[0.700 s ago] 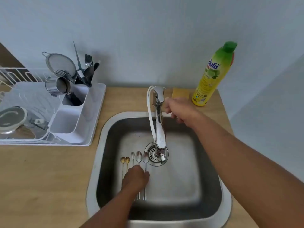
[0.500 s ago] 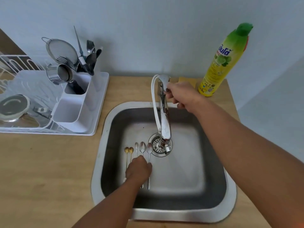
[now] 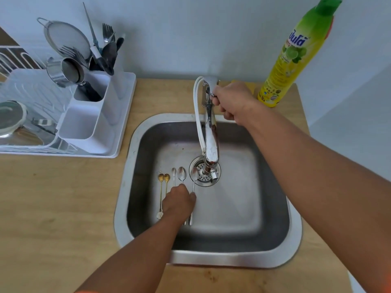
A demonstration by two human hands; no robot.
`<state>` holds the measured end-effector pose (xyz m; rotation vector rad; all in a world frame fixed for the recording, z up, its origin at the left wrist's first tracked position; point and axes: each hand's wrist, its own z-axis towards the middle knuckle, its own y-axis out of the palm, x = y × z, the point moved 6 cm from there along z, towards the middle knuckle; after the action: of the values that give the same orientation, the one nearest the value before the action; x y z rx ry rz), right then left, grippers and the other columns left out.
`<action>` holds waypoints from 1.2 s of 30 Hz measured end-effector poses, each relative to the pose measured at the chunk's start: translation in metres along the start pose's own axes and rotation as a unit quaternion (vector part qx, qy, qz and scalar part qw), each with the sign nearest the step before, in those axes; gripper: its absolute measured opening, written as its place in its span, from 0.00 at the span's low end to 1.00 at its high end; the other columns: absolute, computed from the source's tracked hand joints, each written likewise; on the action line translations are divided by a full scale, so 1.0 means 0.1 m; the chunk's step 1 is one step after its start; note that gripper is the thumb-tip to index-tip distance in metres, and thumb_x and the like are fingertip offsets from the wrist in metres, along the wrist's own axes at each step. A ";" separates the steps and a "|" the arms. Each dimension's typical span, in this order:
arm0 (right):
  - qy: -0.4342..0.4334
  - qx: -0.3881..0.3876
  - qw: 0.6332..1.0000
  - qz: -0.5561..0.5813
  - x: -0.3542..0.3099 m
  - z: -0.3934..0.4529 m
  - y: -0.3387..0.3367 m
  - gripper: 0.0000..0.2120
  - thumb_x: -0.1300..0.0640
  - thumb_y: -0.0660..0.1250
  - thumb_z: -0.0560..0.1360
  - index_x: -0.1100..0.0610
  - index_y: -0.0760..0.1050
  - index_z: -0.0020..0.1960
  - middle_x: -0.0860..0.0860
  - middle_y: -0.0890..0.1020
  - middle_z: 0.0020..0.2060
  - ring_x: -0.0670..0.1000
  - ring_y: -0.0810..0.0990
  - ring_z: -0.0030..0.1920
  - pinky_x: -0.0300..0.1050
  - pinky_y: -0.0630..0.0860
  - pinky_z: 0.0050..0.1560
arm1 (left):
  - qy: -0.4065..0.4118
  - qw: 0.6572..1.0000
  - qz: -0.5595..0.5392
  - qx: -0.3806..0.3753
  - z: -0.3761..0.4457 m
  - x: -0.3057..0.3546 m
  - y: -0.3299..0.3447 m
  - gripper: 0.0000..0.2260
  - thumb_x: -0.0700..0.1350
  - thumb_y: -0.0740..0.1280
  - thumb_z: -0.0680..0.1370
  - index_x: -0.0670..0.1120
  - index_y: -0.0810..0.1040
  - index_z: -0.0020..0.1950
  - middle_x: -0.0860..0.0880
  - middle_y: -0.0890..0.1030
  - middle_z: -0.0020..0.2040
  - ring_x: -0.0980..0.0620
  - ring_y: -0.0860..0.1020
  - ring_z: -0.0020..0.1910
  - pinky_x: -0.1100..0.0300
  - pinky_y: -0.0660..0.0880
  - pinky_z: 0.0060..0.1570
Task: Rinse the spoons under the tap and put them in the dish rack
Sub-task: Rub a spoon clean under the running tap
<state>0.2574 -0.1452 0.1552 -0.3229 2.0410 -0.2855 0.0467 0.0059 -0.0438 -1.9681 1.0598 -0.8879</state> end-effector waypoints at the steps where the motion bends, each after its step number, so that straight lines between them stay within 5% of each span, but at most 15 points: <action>1: 0.001 0.002 1.000 0.003 -0.02 0.00 -0.01 0.10 0.60 0.62 0.78 0.56 0.77 0.38 0.49 0.75 0.28 0.47 0.63 0.24 0.35 0.57 0.25 | 0.003 1.000 0.000 -0.001 0.00 0.02 0.00 0.15 0.55 0.62 0.79 0.44 0.80 0.51 0.44 0.82 0.50 0.41 0.82 0.49 0.55 0.73 0.41; 7: 0.002 -0.005 1.000 0.014 -0.04 0.02 -0.07 0.09 0.59 0.62 0.74 0.55 0.77 0.37 0.46 0.77 0.24 0.46 0.66 0.20 0.33 0.60 0.24 | 0.004 1.000 -0.009 0.004 0.01 0.06 0.03 0.11 0.50 0.64 0.80 0.45 0.78 0.42 0.46 0.81 0.42 0.45 0.77 0.38 0.56 0.71 0.37; 11: 0.000 0.041 0.999 0.020 0.17 0.02 -0.25 0.12 0.50 0.62 0.75 0.54 0.78 0.38 0.50 0.80 0.30 0.49 0.70 0.26 0.34 0.62 0.24 | -0.004 1.000 -0.022 -0.011 0.02 0.11 0.04 0.08 0.47 0.64 0.78 0.46 0.75 0.41 0.48 0.78 0.40 0.46 0.78 0.38 0.57 0.70 0.37; 18: 0.060 0.097 0.993 0.000 1.26 -0.27 -0.41 0.15 0.48 0.62 0.77 0.55 0.82 0.39 0.46 0.82 0.29 0.45 0.72 0.21 0.36 0.64 0.22 | 0.012 0.997 0.007 -0.074 0.02 0.20 0.14 0.10 0.49 0.65 0.78 0.49 0.70 0.38 0.51 0.74 0.37 0.51 0.74 0.35 0.58 0.68 0.34; 21: 0.106 0.056 0.993 -0.015 1.79 -0.45 -0.20 0.13 0.51 0.64 0.77 0.57 0.81 0.39 0.53 0.82 0.34 0.51 0.73 0.28 0.40 0.64 0.25 | -0.017 0.991 -0.054 -0.124 0.02 0.20 0.19 0.11 0.50 0.65 0.79 0.47 0.73 0.39 0.49 0.76 0.37 0.51 0.75 0.34 0.59 0.68 0.33; 24: 0.163 -0.036 0.984 -0.063 2.19 -0.63 0.09 0.12 0.52 0.65 0.75 0.60 0.81 0.42 0.57 0.82 0.38 0.55 0.74 0.35 0.42 0.64 0.29 | -0.066 0.954 -0.231 -0.179 -0.03 0.17 0.21 0.13 0.49 0.65 0.79 0.42 0.76 0.39 0.46 0.77 0.33 0.50 0.72 0.28 0.61 0.66 0.29; 27: 0.195 -0.112 0.971 -0.076 2.39 -0.75 0.34 0.13 0.53 0.67 0.77 0.63 0.83 0.51 0.55 0.81 0.40 0.54 0.72 0.36 0.40 0.62 0.29 | -0.114 0.882 -0.391 -0.239 -0.19 0.18 0.22 0.13 0.46 0.64 0.81 0.42 0.78 0.39 0.48 0.76 0.25 0.53 0.67 0.20 0.64 0.62 0.22; 36: 0.194 -0.166 0.965 -0.052 2.35 -0.88 0.50 0.01 0.59 0.71 0.74 0.56 0.81 0.44 0.53 0.78 0.36 0.48 0.67 0.30 0.39 0.59 0.29 | -0.087 0.817 -0.490 -0.292 -0.47 0.31 0.21 0.12 0.50 0.67 0.83 0.43 0.84 0.53 0.52 0.80 0.35 0.57 0.74 0.28 0.61 0.70 0.25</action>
<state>0.0673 -0.1743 -0.0134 -0.6227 2.4673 -0.0684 0.0133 -0.0425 -0.0310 -3.1404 0.1008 -0.8876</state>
